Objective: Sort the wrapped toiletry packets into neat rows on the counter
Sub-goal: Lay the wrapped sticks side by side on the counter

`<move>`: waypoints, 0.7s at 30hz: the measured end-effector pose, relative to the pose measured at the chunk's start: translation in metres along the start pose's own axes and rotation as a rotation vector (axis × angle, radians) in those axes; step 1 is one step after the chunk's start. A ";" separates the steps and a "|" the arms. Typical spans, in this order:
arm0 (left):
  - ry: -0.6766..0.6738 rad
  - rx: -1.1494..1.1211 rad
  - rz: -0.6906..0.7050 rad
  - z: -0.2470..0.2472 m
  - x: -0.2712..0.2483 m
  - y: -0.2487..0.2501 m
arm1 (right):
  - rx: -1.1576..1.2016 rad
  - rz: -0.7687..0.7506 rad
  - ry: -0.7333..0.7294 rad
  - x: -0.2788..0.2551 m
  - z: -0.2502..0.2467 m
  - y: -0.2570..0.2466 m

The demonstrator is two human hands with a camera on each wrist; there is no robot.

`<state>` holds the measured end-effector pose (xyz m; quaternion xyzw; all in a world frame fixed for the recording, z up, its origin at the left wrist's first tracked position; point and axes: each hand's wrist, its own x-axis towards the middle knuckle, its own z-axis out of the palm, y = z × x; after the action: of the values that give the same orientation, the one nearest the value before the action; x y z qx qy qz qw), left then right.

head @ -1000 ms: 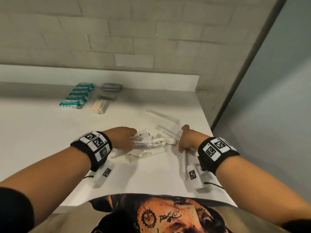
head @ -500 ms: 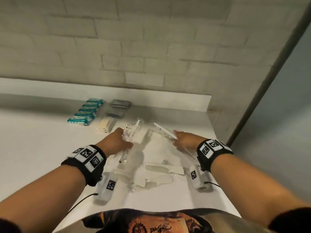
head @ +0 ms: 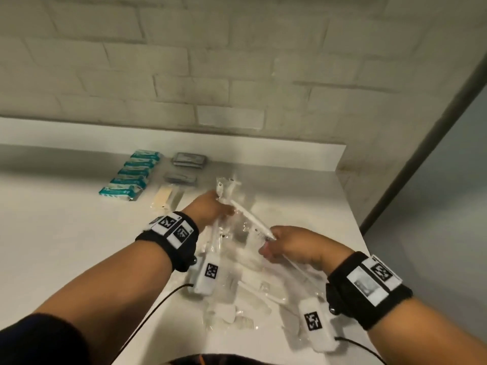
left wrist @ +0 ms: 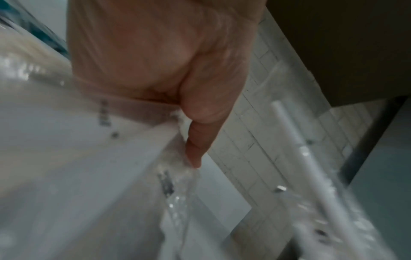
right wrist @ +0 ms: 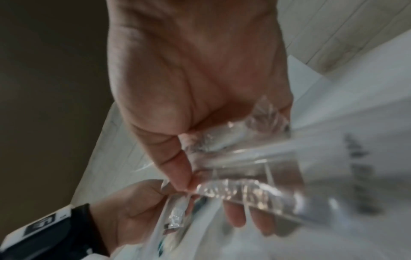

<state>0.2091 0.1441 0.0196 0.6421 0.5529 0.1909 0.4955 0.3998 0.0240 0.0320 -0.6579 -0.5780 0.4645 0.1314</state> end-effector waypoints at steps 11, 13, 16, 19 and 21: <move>0.011 0.482 -0.041 -0.029 0.024 -0.007 | -0.188 0.185 0.502 0.050 -0.036 -0.002; -0.036 0.536 -0.008 -0.027 0.021 -0.019 | -0.271 0.090 0.510 0.053 -0.023 -0.017; -0.110 0.565 0.061 -0.019 0.015 -0.023 | -0.269 -0.044 0.400 0.063 0.006 -0.044; -0.215 0.658 0.099 -0.014 0.007 -0.027 | -0.391 -0.004 0.228 0.078 0.035 -0.058; -0.271 0.735 0.139 -0.015 0.004 -0.031 | -0.486 0.076 0.236 0.087 0.045 -0.061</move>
<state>0.1823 0.1515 -0.0010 0.8319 0.4695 -0.0731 0.2867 0.3174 0.1025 0.0110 -0.7411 -0.6281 0.2366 0.0186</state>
